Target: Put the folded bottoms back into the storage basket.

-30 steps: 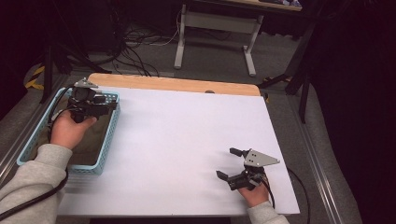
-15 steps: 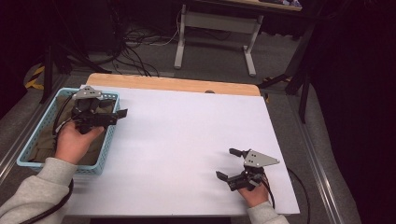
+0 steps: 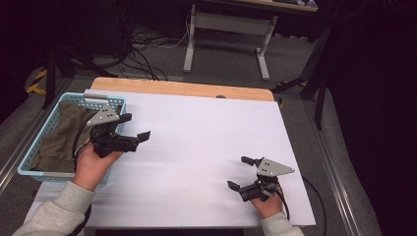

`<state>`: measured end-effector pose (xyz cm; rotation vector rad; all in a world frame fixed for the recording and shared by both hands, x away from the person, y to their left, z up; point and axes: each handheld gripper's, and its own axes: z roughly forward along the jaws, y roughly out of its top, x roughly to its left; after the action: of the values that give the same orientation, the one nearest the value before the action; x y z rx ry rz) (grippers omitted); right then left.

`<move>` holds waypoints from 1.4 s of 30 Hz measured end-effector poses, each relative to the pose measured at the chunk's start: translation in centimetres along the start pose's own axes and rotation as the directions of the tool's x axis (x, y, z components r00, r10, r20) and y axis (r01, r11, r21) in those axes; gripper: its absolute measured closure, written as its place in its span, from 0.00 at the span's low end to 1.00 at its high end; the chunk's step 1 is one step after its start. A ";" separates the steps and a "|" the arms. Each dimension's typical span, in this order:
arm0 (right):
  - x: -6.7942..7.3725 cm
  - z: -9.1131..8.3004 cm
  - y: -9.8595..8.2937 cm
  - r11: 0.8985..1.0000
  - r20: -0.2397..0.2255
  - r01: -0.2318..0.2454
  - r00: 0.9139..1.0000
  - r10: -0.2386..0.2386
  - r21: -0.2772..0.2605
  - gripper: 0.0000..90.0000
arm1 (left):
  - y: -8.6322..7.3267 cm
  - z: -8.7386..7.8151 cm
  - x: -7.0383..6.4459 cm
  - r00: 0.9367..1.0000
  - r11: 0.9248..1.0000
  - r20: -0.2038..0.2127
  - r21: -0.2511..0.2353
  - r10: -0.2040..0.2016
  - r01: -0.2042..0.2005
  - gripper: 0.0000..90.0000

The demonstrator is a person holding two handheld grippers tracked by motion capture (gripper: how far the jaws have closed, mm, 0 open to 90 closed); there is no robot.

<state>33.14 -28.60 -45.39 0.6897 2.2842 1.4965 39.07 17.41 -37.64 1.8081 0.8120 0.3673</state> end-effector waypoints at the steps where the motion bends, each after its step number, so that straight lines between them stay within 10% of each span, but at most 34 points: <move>1: 0.0 0.0 0.0 1.000 0.000 0.000 1.000 0.000 0.000 0.01 | 0.0 0.0 0.0 1.000 1.000 0.000 0.000 0.000 0.000 0.08; 17: 0.1 0.0 0.0 1.000 -0.010 0.008 1.000 -0.008 -0.003 0.01 | -2.9 2.3 -2.4 0.993 0.995 0.075 -0.037 0.094 -0.092 0.05; 42: 0.3 -0.1 0.1 1.000 -0.027 0.016 0.999 -0.016 -0.011 0.01 | -7.3 5.0 -3.4 0.986 0.993 0.125 -0.067 0.106 -0.098 0.04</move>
<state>32.87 -28.47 -45.31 0.6504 2.2947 1.5189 36.99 13.04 -45.79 1.8008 0.6140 0.3350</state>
